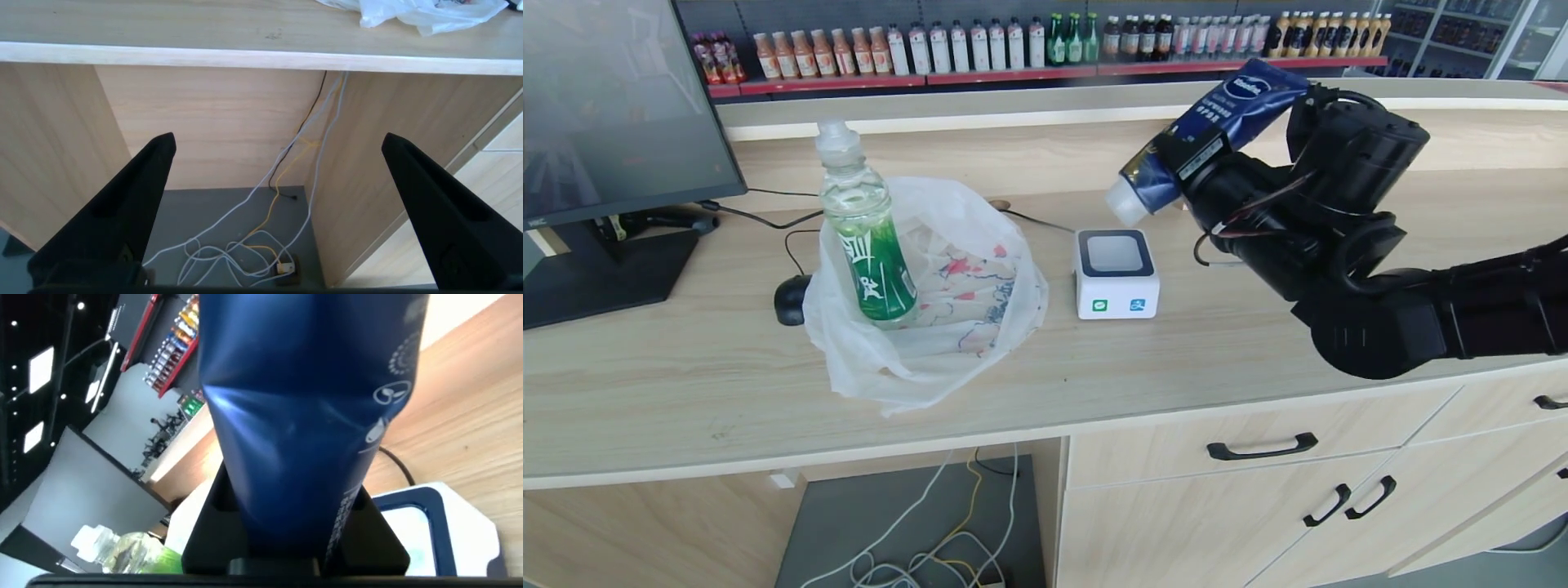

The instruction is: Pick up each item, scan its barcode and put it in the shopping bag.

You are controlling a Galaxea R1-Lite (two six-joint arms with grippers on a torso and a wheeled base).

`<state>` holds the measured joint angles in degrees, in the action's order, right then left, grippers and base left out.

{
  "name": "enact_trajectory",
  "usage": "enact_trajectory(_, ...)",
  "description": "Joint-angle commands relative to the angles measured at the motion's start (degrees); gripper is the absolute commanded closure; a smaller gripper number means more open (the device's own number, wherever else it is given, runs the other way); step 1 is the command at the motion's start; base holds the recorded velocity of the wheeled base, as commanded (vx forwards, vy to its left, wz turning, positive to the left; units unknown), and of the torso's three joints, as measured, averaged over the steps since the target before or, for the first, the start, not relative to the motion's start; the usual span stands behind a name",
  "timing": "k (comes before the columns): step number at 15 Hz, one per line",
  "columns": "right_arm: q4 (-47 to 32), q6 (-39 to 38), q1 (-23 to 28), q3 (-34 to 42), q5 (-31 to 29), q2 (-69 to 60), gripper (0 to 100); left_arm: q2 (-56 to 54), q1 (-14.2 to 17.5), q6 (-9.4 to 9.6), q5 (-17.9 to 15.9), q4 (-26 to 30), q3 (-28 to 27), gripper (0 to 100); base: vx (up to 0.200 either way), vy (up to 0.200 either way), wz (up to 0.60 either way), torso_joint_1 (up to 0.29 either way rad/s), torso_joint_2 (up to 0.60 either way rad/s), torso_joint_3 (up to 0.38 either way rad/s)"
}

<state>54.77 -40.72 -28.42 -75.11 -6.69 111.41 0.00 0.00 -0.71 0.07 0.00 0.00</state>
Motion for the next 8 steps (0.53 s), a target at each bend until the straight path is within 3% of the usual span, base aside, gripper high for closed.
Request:
enact_trajectory(1,0.34,3.54,-0.06,4.09,-0.07,-7.00,100,0.00,0.00,-0.08,0.01,0.00,0.00,0,0.000,0.000,0.00,0.000,0.00,0.000)
enact_trajectory(5,0.42,17.07,-1.99,12.00,-0.16,-15.43,100,0.00,0.00,-0.08,0.01,0.00,0.00,0,0.000,0.000,0.00,0.000,0.00,0.000)
enact_trajectory(7,5.61,26.65,-3.31,19.21,-0.43,-18.69,100,0.00,0.00,-0.08,0.01,0.00,0.00,0,0.000,0.000,0.00,0.000,0.00,0.000)
enact_trajectory(8,11.85,31.75,-3.40,23.34,-0.43,-18.69,100,0.00,0.00,-0.08,0.01,0.00,0.00,0,0.000,0.000,0.00,0.000,0.00,0.000)
